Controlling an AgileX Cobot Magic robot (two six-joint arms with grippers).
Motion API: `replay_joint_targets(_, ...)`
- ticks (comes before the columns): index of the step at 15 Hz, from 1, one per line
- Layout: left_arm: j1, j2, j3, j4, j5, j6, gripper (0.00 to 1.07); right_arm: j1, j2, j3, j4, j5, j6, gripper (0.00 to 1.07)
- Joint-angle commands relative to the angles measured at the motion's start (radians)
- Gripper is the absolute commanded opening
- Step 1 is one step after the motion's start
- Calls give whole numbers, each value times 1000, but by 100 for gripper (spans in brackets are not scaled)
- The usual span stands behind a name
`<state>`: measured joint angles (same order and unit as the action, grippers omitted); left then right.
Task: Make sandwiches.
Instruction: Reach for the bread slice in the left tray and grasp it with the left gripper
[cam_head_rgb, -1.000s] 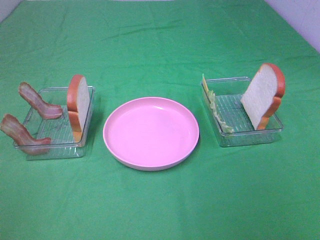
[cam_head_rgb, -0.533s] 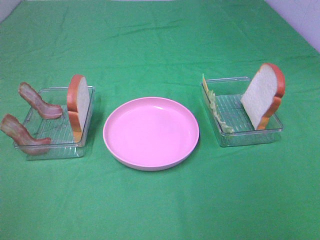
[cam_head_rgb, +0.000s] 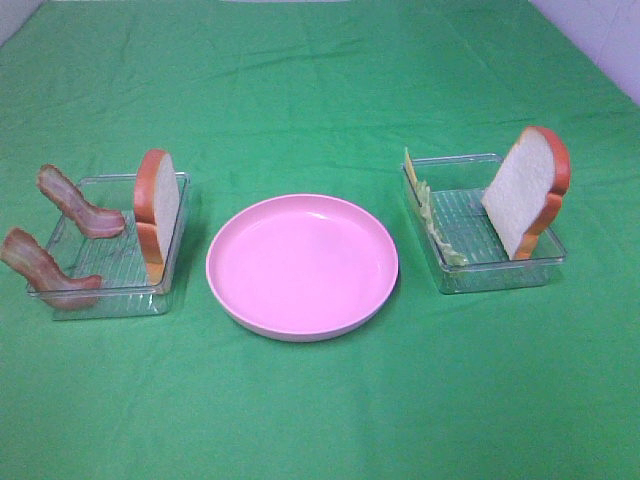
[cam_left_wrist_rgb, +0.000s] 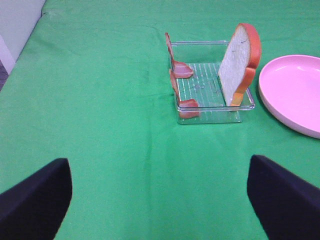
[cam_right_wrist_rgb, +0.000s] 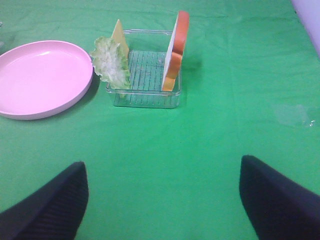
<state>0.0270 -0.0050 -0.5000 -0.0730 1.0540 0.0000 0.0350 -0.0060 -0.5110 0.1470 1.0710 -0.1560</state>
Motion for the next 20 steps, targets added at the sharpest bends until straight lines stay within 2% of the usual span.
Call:
replay_joint_targets(1, 4, 14, -51, -76, -40, -37, 90, -5, -14, 5, -4, -8, 3, 79)
replay_joint_targets(4, 4, 182, -138, -138, -140, -52, 90, -5, -14, 5, -4, -8, 3, 79)
replay_joint_targets(6, 4, 420, -230, -206, -150, -44, 90, -5, -14, 5, -4, -8, 3, 79)
replay_joint_targets(8, 4, 632, -304, -244, -116, 10, 90, -5, -14, 5, -4, -8, 3, 79)
replay_joint_targets(12, 0, 1042, -454, -308, -55, 73, 90, -5, -14, 5, -4, -8, 3, 79)
replay_joint_targets(13, -9, 1090, -479, -308, -49, 80, 90, -5, -14, 5, -4, -8, 3, 79)
replay_joint_targets(14, -47, 1233, -556, -301, -44, 84, 90, -5, -14, 5, -4, -8, 3, 79)
replay_joint_targets(15, -56, 1260, -572, -298, -43, 84, 90, -5, -14, 5, -4, -8, 3, 79)
replay_joint_targets(16, -102, 1354, -631, -282, -42, 80, 90, -5, -14, 5, -4, -8, 3, 79)
replay_joint_targets(17, -190, 1492, -735, -228, -39, 42, 90, -5, -14, 5, -4, -8, 3, 79)
replay_joint_targets(19, -255, 1620, -836, -126, -2, -69, 90, -5, -14, 5, -4, -8, 3, 79)
replay_joint_targets(20, -272, 1651, -864, -93, 15, -105, 90, -5, -14, 5, -4, -8, 3, 79)
